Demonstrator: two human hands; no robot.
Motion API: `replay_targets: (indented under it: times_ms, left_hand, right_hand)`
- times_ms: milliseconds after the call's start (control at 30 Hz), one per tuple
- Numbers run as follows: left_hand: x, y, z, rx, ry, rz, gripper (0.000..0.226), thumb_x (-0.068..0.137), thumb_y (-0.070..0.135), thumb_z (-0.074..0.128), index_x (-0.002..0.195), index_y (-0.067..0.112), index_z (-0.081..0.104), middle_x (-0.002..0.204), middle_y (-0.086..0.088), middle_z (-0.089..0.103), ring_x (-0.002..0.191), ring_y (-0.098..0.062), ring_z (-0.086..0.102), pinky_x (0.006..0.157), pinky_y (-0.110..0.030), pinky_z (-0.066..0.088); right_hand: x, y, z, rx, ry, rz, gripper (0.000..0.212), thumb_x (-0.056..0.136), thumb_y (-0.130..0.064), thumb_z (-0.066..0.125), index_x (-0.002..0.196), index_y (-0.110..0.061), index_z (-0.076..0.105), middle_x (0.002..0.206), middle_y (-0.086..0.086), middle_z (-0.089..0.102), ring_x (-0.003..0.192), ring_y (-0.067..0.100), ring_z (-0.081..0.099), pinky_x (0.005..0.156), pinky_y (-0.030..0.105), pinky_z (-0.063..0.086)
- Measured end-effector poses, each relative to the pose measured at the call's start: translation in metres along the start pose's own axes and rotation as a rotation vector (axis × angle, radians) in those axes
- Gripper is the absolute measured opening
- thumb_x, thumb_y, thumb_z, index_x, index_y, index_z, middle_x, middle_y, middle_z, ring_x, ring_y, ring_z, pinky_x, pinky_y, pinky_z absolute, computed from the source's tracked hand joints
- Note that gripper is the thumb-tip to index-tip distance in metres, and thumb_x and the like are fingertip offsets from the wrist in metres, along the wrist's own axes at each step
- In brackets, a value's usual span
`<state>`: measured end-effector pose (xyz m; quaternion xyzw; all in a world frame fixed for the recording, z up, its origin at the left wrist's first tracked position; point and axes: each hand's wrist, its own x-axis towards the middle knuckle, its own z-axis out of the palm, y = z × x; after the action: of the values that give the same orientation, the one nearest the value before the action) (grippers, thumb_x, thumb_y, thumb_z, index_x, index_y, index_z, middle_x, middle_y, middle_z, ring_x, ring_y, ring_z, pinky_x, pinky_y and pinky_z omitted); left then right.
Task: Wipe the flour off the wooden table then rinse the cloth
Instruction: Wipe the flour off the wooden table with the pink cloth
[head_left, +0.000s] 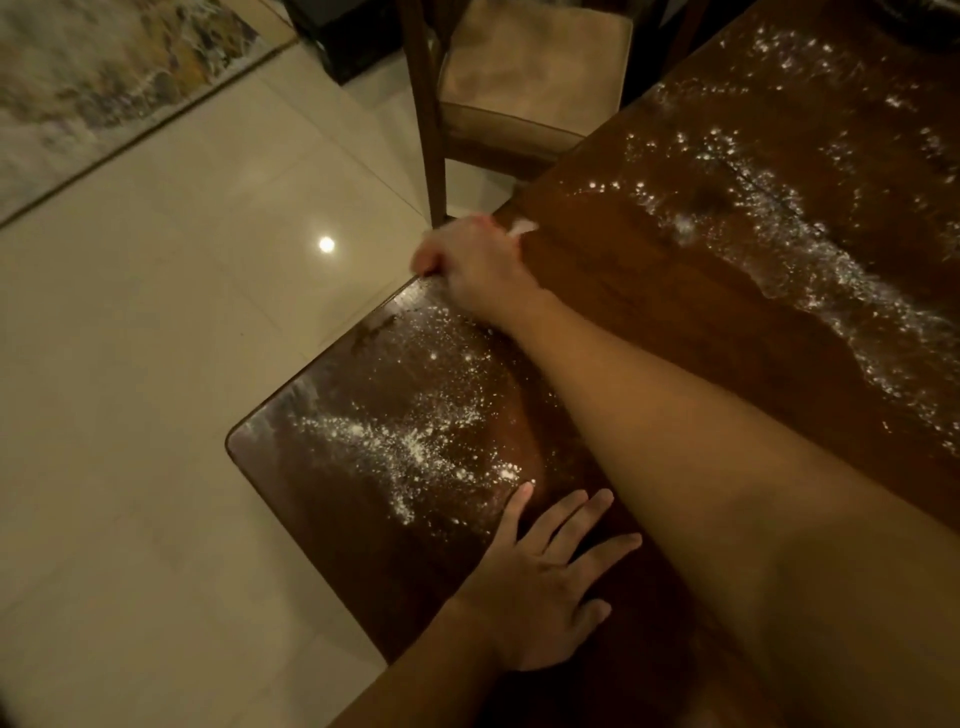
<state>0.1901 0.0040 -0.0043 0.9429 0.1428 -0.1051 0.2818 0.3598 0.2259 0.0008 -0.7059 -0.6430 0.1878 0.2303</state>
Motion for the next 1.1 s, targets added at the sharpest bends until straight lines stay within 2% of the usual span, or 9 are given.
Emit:
replay_targets:
  times_ms: [233, 367, 467, 600, 700, 800, 900, 1000, 1100]
  left_hand:
    - [-0.002, 0.001, -0.004, -0.022, -0.001, 0.004, 0.060, 0.101, 0.049, 0.036, 0.153, 0.032, 0.012, 0.165, -0.004, 0.008, 0.152, -0.020, -0.005, 0.110, -0.059, -0.025]
    - [-0.005, 0.000, -0.004, -0.010, 0.027, 0.030, 0.058, 0.101, 0.048, 0.034, 0.153, 0.027, 0.020, 0.164, -0.004, 0.012, 0.152, -0.021, -0.003, 0.110, -0.059, -0.026]
    - [-0.013, -0.003, -0.007, -0.094, 0.042, 0.061, 0.047, 0.102, 0.039, 0.033, 0.141, 0.015, 0.042, 0.152, -0.007, 0.039, 0.147, -0.025, 0.018, 0.118, -0.064, -0.008]
    - [-0.054, -0.024, -0.020, -0.356, 0.165, 0.008, 0.033, 0.093, 0.015, 0.049, 0.123, 0.006, 0.061, 0.133, -0.013, 0.058, 0.132, -0.029, 0.046, 0.117, -0.043, 0.026]
    - [-0.133, -0.063, -0.027, -0.554, 0.327, -0.167, 0.048, 0.084, 0.002, 0.050, 0.126, 0.021, 0.062, 0.131, 0.008, 0.064, 0.126, -0.005, 0.054, 0.115, -0.028, 0.032]
    - [-0.211, -0.100, -0.037, -0.585, 0.553, -0.476, 0.061, 0.077, -0.002, 0.046, 0.116, 0.041, 0.064, 0.109, 0.025, 0.071, 0.107, 0.005, 0.064, 0.093, -0.016, 0.047]
    - [-0.241, -0.131, -0.059, -0.515, 0.716, -0.691, 0.064, 0.081, -0.010, 0.052, 0.109, 0.047, 0.062, 0.098, 0.029, 0.072, 0.092, 0.005, 0.066, 0.085, -0.023, 0.051]
    - [-0.233, -0.151, -0.084, -0.461, 0.765, -0.789, 0.060, 0.085, -0.006, 0.056, 0.121, 0.043, 0.055, 0.110, 0.024, 0.070, 0.082, 0.002, 0.065, 0.116, -0.057, 0.025]
    - [-0.203, -0.162, -0.109, -0.391, 0.713, -0.834, 0.058, 0.091, 0.010, 0.056, 0.139, 0.038, 0.040, 0.132, 0.014, 0.055, 0.101, -0.011, 0.062, 0.115, -0.061, -0.010]
  right_hand:
    - [-0.079, -0.031, 0.033, 0.108, -0.429, -0.460, 0.046, 0.094, -0.015, 0.052, 0.136, -0.032, 0.057, 0.149, -0.010, 0.050, 0.147, 0.016, 0.032, 0.123, 0.054, 0.008]
    - [-0.077, -0.011, 0.015, 0.010, -0.007, -0.003, 0.051, 0.096, -0.013, 0.049, 0.138, -0.042, 0.050, 0.151, -0.014, 0.046, 0.145, 0.014, 0.033, 0.120, 0.053, 0.027]
    - [-0.064, -0.041, 0.035, -0.079, 0.137, 0.322, 0.048, 0.098, -0.013, 0.044, 0.141, -0.034, 0.051, 0.153, -0.009, 0.045, 0.146, 0.019, 0.032, 0.122, 0.061, 0.010]
    - [-0.077, -0.104, 0.071, 0.129, -0.139, -0.057, 0.033, 0.094, -0.019, 0.054, 0.122, -0.032, 0.067, 0.142, -0.008, 0.056, 0.140, 0.019, 0.039, 0.120, 0.050, 0.010]
    - [-0.105, -0.127, 0.083, 0.134, -0.421, -0.296, 0.058, 0.088, 0.002, 0.052, 0.140, -0.024, 0.056, 0.154, -0.005, 0.045, 0.149, 0.017, 0.027, 0.122, 0.046, 0.011]
    - [-0.128, -0.108, 0.075, 0.158, -0.475, -0.442, 0.052, 0.086, 0.001, 0.057, 0.128, -0.027, 0.067, 0.145, -0.009, 0.056, 0.144, 0.012, 0.038, 0.120, 0.033, 0.011]
    - [-0.121, -0.085, 0.074, 0.142, -0.369, -0.155, 0.053, 0.088, -0.007, 0.059, 0.126, -0.043, 0.064, 0.143, -0.020, 0.054, 0.142, 0.014, 0.039, 0.121, 0.045, 0.022]
    - [-0.114, -0.121, 0.095, 0.010, -0.040, 0.064, 0.057, 0.089, -0.007, 0.052, 0.140, -0.033, 0.055, 0.153, -0.008, 0.046, 0.148, 0.023, 0.031, 0.123, 0.056, 0.016]
    - [-0.146, -0.165, 0.107, 0.070, -0.093, 0.023, 0.059, 0.087, 0.001, 0.051, 0.139, -0.027, 0.056, 0.155, -0.007, 0.042, 0.150, 0.022, 0.025, 0.120, 0.045, -0.007]
